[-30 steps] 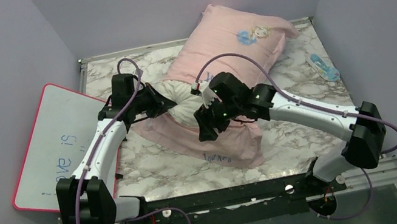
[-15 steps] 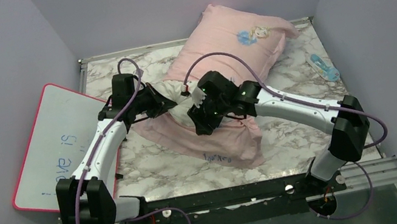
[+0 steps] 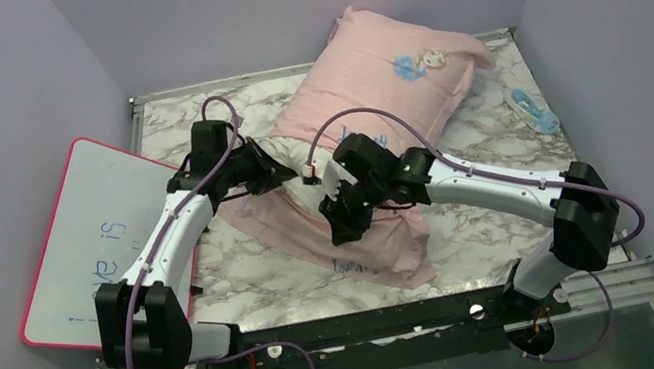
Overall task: Remove the pillowcase from the pillow
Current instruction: Remove the pillow from the pillowcase.
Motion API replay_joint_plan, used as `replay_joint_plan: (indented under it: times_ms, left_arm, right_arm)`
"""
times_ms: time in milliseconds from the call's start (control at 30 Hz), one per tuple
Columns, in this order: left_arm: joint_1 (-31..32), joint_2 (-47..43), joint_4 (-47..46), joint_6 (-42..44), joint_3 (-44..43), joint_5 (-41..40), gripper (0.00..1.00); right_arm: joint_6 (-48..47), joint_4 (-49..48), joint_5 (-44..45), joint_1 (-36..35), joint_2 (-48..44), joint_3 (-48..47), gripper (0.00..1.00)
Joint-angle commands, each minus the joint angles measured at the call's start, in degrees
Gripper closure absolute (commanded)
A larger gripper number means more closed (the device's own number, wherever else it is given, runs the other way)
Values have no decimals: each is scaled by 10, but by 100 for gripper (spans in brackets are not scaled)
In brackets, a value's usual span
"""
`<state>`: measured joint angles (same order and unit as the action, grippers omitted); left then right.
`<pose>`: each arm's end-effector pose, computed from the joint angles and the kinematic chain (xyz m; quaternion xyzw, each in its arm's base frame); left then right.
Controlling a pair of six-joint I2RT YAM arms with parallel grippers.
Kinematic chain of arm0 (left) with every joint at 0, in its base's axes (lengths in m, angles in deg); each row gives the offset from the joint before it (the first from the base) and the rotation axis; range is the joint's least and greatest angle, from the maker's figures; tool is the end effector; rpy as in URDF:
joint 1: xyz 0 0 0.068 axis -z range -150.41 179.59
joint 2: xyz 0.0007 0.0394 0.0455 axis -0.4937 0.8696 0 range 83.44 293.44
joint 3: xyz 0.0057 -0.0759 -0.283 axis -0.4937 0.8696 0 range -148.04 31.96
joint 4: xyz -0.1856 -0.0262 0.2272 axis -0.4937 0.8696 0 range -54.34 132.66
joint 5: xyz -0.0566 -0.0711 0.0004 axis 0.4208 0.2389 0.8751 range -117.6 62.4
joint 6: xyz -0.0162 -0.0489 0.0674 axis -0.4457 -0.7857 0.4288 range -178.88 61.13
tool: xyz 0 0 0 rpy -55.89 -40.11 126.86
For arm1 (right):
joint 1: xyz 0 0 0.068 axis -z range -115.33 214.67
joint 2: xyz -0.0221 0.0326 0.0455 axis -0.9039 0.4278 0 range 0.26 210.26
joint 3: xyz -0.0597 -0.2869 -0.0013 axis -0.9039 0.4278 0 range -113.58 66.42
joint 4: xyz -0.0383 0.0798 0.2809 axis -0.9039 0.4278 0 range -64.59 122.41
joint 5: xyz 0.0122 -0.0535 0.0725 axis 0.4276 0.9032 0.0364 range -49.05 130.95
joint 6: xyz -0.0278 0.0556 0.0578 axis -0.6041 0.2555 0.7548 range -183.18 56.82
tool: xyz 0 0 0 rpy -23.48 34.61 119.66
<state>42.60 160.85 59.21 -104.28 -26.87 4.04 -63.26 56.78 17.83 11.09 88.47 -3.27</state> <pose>0.3268 -0.1156 0.2670 -0.1391 0.8753 -0.4080 0.2191 0.2065 0.3293 0.2571 -0.4767 0.7902 0.3193 0.2153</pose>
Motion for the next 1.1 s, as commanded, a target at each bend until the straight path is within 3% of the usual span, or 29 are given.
replay_joint_plan:
  times_ms: [0,100,233,300,433,533,600,633,733,767,933,1000,1067]
  left_arm:
    - [-2,10,-84,-35,-50,-8,100]
    - [-1,20,-100,-65,-58,-23,100]
    - [5,24,-124,-112,-59,-56,100]
    - [21,24,-136,-125,-58,-74,100]
    - [58,16,-136,-130,-44,-112,100]
    - [59,-1,-134,-133,-21,-129,100]
    - [59,-15,-127,-129,-14,-144,100]
    - [59,-19,-122,-126,-13,-152,100]
    - [58,-21,-109,-114,-18,-163,100]
    - [58,-20,-107,-112,-18,-163,100]
    - [57,-19,-106,-110,-8,-166,100]
    - [57,-20,-105,-110,-3,-168,100]
    - [55,-22,-105,-111,1,-168,100]
  right_arm:
    - [-31,99,-204,-40,8,23,63]
    - [-53,111,-262,-62,-2,37,63]
    - [-50,104,-261,-71,-11,49,61]
    - [-25,77,-215,-71,-14,39,51]
    - [97,11,-23,-71,4,-6,48]
    - [107,3,-44,-71,36,-55,59]
    - [126,-10,-65,-71,46,-64,80]
    - [129,-22,-86,-71,48,-61,85]
    - [120,-25,-126,-71,40,-55,91]
    - [117,-22,-125,-71,31,-53,91]
    - [128,-19,-53,-71,-20,-41,72]
    - [124,-12,-65,-71,-24,-44,67]
    - [121,-11,-113,-71,-19,-45,68]
